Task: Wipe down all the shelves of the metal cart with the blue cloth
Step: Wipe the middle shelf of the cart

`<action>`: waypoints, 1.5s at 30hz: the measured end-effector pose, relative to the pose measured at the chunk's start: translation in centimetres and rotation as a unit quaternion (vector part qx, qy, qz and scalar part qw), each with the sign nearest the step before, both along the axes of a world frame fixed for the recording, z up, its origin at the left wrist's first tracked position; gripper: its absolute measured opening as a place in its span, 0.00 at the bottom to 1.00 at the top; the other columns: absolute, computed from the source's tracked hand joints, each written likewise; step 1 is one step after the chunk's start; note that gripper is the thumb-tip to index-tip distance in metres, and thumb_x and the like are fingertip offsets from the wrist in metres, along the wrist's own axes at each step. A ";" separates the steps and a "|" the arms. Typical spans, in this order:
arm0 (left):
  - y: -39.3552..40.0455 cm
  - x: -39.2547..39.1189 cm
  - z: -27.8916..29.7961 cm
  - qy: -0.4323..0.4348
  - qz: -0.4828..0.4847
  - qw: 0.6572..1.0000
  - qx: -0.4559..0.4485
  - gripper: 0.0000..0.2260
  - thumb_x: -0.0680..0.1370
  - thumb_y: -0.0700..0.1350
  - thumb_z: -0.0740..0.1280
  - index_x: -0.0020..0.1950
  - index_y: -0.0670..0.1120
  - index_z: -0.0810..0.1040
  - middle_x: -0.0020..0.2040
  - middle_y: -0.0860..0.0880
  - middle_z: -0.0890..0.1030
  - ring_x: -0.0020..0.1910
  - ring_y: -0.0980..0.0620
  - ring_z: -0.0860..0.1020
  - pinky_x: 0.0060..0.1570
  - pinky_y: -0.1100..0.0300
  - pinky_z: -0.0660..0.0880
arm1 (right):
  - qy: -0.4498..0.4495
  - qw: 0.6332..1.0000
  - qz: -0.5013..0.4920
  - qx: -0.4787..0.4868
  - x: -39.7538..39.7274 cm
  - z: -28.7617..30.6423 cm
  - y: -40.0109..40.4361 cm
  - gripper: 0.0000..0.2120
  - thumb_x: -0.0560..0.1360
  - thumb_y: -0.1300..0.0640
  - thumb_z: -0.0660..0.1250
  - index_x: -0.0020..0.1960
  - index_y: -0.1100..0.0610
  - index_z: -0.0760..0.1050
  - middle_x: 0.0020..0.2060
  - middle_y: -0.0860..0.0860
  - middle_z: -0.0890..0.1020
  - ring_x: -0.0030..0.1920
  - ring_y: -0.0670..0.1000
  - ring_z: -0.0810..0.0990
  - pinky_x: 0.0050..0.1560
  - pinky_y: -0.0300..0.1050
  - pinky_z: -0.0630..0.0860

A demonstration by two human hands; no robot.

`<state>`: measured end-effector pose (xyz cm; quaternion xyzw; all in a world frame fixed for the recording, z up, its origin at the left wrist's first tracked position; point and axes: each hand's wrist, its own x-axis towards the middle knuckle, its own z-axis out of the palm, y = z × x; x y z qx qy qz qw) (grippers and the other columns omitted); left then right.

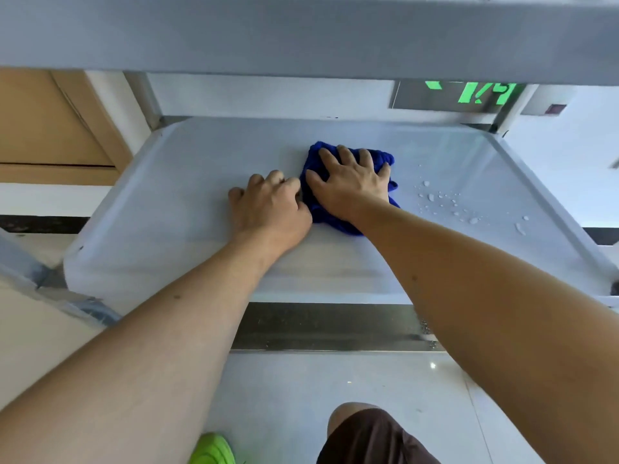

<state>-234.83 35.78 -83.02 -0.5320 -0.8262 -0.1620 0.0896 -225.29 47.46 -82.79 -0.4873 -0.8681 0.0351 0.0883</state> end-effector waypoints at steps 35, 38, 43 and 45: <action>0.0 0.7 0.6 0.018 0.022 0.999 -0.020 0.14 0.74 0.50 0.55 0.51 0.51 0.79 0.54 0.48 0.78 0.55 0.43 0.73 0.49 0.49 0.67 | 0.041 0.998 0.005 -0.043 9.0 0.4 -6.4 0.30 0.79 0.35 0.45 0.79 0.43 0.55 0.80 0.48 0.55 0.79 0.59 0.46 0.73 0.69 0.41; 0.0 1.1 1.0 0.018 0.028 0.999 -0.032 0.12 0.75 0.49 0.57 0.51 0.51 0.79 0.54 0.47 0.78 0.55 0.42 0.74 0.51 0.49 0.70 | 0.049 0.998 0.002 -0.045 11.2 0.2 -8.0 0.30 0.79 0.35 0.45 0.79 0.43 0.55 0.80 0.48 0.55 0.79 0.58 0.46 0.73 0.69 0.41; 0.2 2.0 2.4 0.022 0.047 0.996 -0.072 0.11 0.75 0.48 0.57 0.49 0.49 0.78 0.55 0.46 0.78 0.57 0.41 0.74 0.54 0.49 0.72 | 0.059 0.998 -0.015 -0.031 14.5 -0.4 -9.1 0.30 0.78 0.34 0.44 0.78 0.43 0.56 0.80 0.47 0.57 0.79 0.57 0.46 0.74 0.67 0.41; 1.4 2.9 3.0 0.024 0.063 0.993 -0.093 0.14 0.75 0.49 0.57 0.53 0.47 0.78 0.57 0.44 0.78 0.59 0.40 0.74 0.56 0.49 0.71 | 0.063 0.997 -0.033 -0.025 15.8 -0.5 -9.0 0.31 0.78 0.34 0.44 0.78 0.43 0.56 0.80 0.46 0.57 0.79 0.57 0.47 0.74 0.66 0.42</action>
